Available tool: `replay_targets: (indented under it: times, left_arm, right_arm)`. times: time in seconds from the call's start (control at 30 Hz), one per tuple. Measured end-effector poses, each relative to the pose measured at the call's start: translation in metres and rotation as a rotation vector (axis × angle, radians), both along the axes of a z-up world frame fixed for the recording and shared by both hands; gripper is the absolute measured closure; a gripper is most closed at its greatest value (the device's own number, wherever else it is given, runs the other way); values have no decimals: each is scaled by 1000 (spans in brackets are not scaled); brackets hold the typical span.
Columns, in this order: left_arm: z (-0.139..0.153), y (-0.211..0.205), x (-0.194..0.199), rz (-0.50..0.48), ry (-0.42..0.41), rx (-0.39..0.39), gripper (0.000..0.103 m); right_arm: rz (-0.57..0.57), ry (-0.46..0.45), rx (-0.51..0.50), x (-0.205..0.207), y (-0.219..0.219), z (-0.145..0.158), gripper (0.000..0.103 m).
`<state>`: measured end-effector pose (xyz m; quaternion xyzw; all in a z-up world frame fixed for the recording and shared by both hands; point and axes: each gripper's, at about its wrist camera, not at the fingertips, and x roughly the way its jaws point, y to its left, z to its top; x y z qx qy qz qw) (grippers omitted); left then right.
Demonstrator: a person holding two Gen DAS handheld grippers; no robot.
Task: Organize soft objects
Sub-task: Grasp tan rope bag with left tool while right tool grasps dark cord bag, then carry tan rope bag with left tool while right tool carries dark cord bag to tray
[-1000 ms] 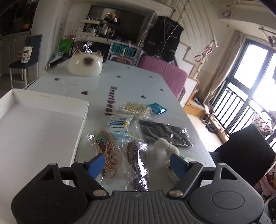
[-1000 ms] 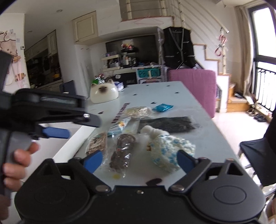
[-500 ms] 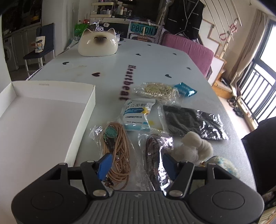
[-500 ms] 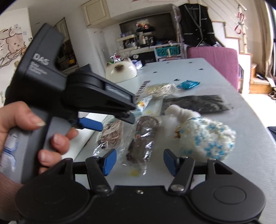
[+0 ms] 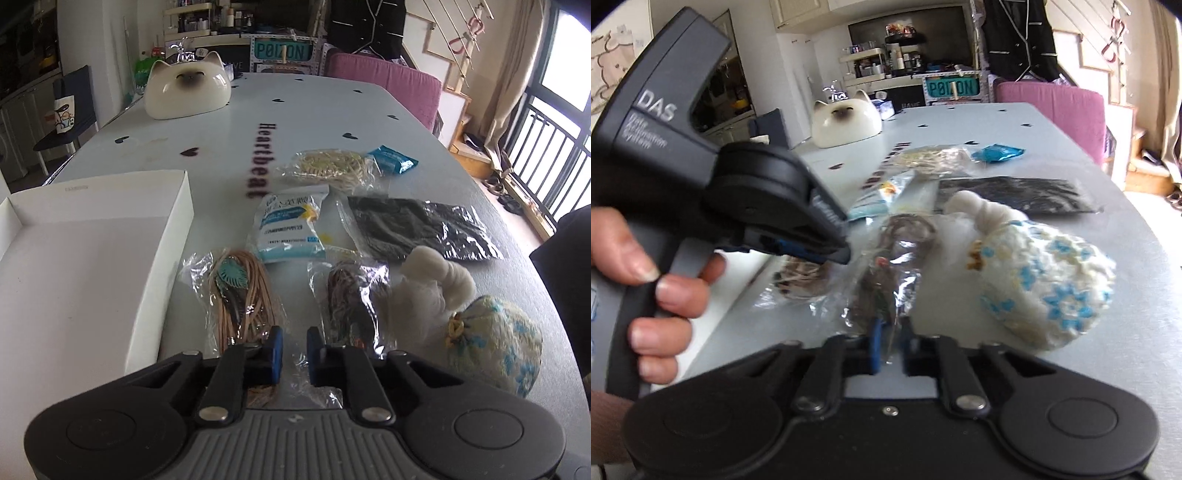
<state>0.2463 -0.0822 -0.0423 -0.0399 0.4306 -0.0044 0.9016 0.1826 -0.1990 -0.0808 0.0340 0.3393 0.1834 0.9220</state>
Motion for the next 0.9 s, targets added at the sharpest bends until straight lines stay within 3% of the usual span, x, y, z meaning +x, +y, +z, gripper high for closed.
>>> replay_targets:
  times: [0.07, 0.27, 0.43, 0.53, 0.6, 0.67, 0.8, 0.9]
  left_arm:
    - [-2, 0, -4, -10, -1, 8, 91]
    - [-4, -1, -24, -56, -11, 27, 95]
    - [-3, 3, -50, -102, -5, -13, 98]
    - [-3, 8, -65, -114, -2, -54, 101]
    - [-3, 11, -74, -115, 4, -84, 101]
    - [-4, 16, -82, -112, 7, -115, 101]
    - [-6, 21, -97, -117, 7, -151, 101]
    - [-1, 24, -105, -116, -29, -145, 101]
  right_arm:
    - [-6, 8, 8, -3, -6, 0, 103]
    - [-17, -1, -10, -20, -15, 0, 103]
    - [-14, 11, 45, -30, -25, 3, 102]
    - [-34, 14, 92, -27, -29, 7, 92]
    - [-50, 9, 112, -22, -28, 10, 77]
    - [-61, 1, 127, -14, -26, 13, 71]
    - [-44, 35, 181, 9, -19, 16, 67]
    - [-33, 56, 159, 25, -9, 13, 64]
